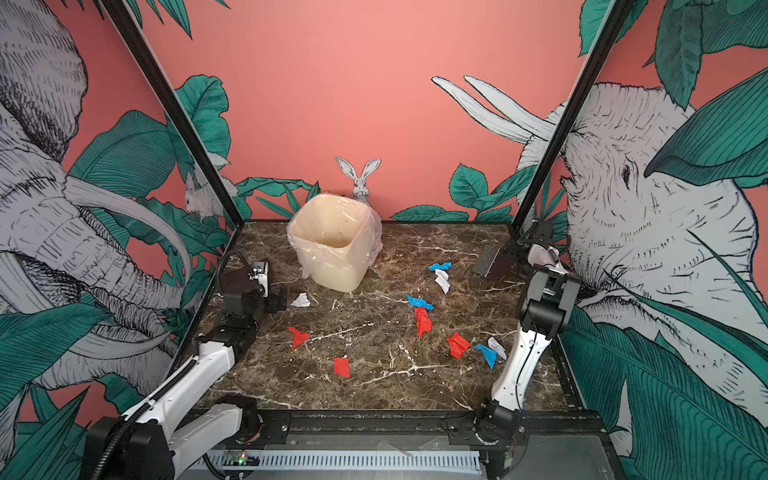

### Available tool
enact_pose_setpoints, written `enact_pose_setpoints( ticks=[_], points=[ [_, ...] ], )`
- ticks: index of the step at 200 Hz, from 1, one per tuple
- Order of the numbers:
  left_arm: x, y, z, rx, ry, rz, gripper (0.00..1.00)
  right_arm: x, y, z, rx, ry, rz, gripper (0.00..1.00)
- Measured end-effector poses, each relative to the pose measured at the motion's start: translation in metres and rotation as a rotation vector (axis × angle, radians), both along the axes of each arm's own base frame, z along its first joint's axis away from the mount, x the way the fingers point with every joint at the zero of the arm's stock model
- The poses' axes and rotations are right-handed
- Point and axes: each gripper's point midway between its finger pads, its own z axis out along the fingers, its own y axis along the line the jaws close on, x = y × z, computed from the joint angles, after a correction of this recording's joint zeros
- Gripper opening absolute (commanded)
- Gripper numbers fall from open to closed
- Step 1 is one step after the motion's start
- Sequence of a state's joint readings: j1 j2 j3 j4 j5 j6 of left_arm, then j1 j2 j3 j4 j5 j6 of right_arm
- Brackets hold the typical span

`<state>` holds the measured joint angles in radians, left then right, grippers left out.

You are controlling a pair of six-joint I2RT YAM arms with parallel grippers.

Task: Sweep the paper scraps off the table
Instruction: 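Lower the right gripper onto the dark brush handle and grasp it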

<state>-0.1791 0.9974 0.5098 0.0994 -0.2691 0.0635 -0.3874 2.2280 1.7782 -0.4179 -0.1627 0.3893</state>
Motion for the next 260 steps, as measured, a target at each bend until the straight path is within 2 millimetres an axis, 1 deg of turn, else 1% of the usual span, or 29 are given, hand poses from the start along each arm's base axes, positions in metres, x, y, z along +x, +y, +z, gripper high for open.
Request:
enact_pose_setpoints(
  ticks=[44,78,122,148,154,186,212,217,224,241,260],
  points=[
    [-0.001,-0.001,0.007,-0.001,-0.009,-0.003,1.0,0.01,-0.001,-0.011,0.038,0.033,0.021,0.99],
    [-0.002,-0.002,0.006,0.002,-0.004,-0.005,1.0,0.011,0.001,-0.015,0.059,0.07,0.045,0.99],
    [-0.002,-0.004,0.006,0.004,-0.004,-0.008,1.0,0.001,0.01,-0.017,0.09,0.126,0.084,0.99],
    [-0.002,-0.003,0.006,0.005,-0.004,-0.005,1.0,-0.009,0.017,-0.028,0.109,0.159,0.105,0.99],
    [-0.002,-0.003,0.006,0.005,-0.004,-0.004,1.0,-0.01,0.018,-0.027,0.113,0.151,0.108,0.99],
    [-0.003,-0.003,0.008,0.008,-0.009,-0.002,1.0,-0.035,0.033,-0.027,0.149,0.176,0.121,0.99],
    [-0.004,-0.003,0.011,0.006,-0.021,-0.001,1.0,-0.061,0.052,-0.028,0.185,0.206,0.131,0.99],
    [-0.004,-0.003,0.012,0.006,-0.024,0.0,1.0,-0.069,0.057,-0.029,0.196,0.218,0.133,0.99],
    [-0.005,-0.003,0.012,0.006,-0.026,0.001,1.0,-0.075,0.062,-0.028,0.202,0.222,0.136,0.99],
    [-0.006,-0.004,0.01,0.007,-0.023,-0.002,1.0,-0.095,0.083,-0.03,0.222,0.247,0.152,0.99],
    [-0.006,-0.005,0.009,0.007,-0.022,-0.007,1.0,-0.111,0.105,-0.031,0.232,0.267,0.183,0.99]
  ],
)
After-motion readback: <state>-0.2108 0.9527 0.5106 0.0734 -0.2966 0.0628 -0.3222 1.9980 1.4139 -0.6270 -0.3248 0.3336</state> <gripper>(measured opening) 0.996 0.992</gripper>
